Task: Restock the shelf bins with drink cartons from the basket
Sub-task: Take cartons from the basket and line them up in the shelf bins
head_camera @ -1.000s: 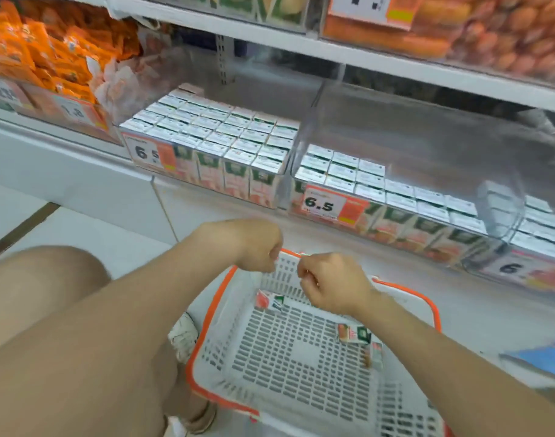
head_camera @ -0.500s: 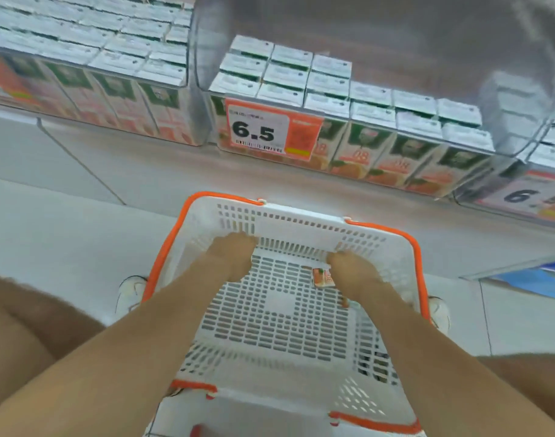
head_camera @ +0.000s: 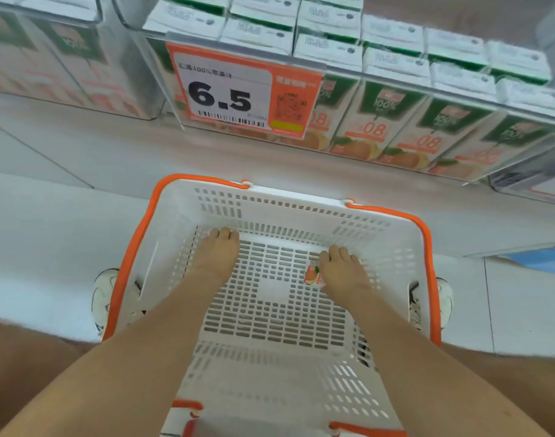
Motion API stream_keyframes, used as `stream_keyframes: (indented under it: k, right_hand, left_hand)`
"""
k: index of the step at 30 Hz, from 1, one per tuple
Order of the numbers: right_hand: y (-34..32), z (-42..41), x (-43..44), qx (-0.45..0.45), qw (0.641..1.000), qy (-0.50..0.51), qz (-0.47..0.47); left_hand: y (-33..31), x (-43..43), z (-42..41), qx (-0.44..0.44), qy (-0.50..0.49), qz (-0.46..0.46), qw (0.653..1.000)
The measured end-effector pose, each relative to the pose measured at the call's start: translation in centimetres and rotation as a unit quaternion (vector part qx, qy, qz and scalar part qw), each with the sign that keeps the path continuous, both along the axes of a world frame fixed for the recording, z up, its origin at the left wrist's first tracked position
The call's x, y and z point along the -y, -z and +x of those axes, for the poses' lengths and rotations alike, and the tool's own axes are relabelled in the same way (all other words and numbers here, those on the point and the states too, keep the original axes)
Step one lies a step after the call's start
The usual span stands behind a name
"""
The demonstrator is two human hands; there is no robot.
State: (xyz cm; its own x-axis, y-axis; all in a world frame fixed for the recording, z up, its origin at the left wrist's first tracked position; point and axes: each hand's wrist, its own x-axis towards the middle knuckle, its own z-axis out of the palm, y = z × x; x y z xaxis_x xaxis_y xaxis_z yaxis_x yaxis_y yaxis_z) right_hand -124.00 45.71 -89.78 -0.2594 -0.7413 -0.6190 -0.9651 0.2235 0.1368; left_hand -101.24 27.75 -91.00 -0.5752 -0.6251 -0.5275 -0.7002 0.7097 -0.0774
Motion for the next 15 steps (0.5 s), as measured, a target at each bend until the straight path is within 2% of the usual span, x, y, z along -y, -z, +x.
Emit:
stream_keyframes:
  k: [3, 7, 10, 12, 13, 15]
  right_hand:
    - [0.4, 0.5, 0.1, 0.023, 0.999, -0.040, -0.002]
    - [-0.3, 0.9, 0.4, 0.066, 0.997, -0.033, 0.010]
    - [-1.7, 1.1, 1.1, 0.157, 0.986, 0.050, -0.004]
    - [-2.9, 1.4, 1.9, 0.216, 0.969, 0.113, -0.028]
    - [-3.7, 1.6, 2.4, 0.235, 0.962, 0.129, -0.044]
    - [-5.8, 2.0, 3.4, 0.258, 0.952, 0.143, -0.083]
  left_hand:
    - [0.0, -0.8, 0.4, 0.026, 0.022, -0.049, 0.998]
    - [0.1, -0.5, 0.8, 0.019, 0.034, -0.066, 0.997]
    - [-0.6, -0.6, 1.0, -0.005, 0.005, 0.004, 1.000]
    - [-0.9, -1.0, 1.2, -0.073, -0.076, 0.075, 0.992]
    - [-1.1, -1.2, 1.3, -0.116, -0.137, 0.119, 0.977]
    - [-2.0, -1.2, 1.3, -0.202, -0.249, 0.205, 0.925]
